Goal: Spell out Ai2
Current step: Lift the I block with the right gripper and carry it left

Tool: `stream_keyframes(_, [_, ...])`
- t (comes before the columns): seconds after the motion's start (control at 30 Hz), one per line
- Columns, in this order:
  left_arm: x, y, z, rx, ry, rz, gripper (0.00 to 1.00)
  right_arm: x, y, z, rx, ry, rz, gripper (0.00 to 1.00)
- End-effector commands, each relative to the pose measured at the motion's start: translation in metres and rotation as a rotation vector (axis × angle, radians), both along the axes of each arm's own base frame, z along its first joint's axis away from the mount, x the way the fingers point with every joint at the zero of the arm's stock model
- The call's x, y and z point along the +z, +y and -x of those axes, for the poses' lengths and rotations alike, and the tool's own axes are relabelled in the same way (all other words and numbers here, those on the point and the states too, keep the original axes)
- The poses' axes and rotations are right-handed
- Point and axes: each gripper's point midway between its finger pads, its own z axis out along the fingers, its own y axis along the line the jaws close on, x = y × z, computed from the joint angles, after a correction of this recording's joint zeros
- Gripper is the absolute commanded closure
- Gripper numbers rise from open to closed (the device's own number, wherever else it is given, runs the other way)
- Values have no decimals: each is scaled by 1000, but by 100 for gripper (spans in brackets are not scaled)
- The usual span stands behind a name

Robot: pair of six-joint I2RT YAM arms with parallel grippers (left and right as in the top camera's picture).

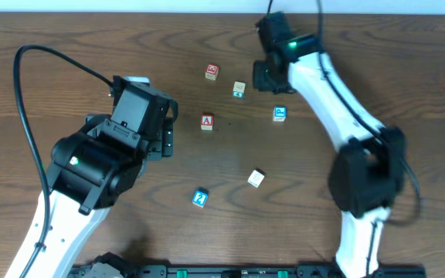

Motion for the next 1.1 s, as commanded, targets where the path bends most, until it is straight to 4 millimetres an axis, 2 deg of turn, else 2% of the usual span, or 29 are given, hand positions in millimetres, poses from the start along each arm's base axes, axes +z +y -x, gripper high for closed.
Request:
stream_keyframes(0.0, [23,2,10,-21,-75,41,5,69,-11,10,-23,-133,-2,84])
stream_keyframes(0.07, [33,7,18,-22,-114,63,5,97,-19,22,-33,-178,7,84])
stream_keyframes(0.2, [47,13,35,-35,-162,110,4,132,-27,60,-39,-196,50,87])
stream_keyframes(0.3, [50,20,47,-33,-169,112,5,150,-23,89,-41,-191,36,90])
stream_keyframes(0.43, [46,26,58,-34,-142,99,5,169,-20,121,-36,-199,5,87])
stream_keyframes(0.53, [41,28,64,-35,-110,84,5,173,-21,139,-27,-202,-7,90])
stream_keyframes(0.6, [39,29,66,-35,-98,78,5,169,-24,151,-37,-193,-14,93])
stream_keyframes(0.7, [37,30,68,-35,-89,73,5,154,-28,168,-36,-170,-11,92])
stream_keyframes(0.83, [38,30,67,-35,-91,74,5,118,-19,184,11,-147,-30,87])
stream_keyframes(0.9, [39,30,67,-35,-95,76,5,100,-10,185,30,-143,-50,82])
stream_keyframes(1.07, [39,30,66,-35,-98,76,5,58,1,172,-36,-116,-71,80])
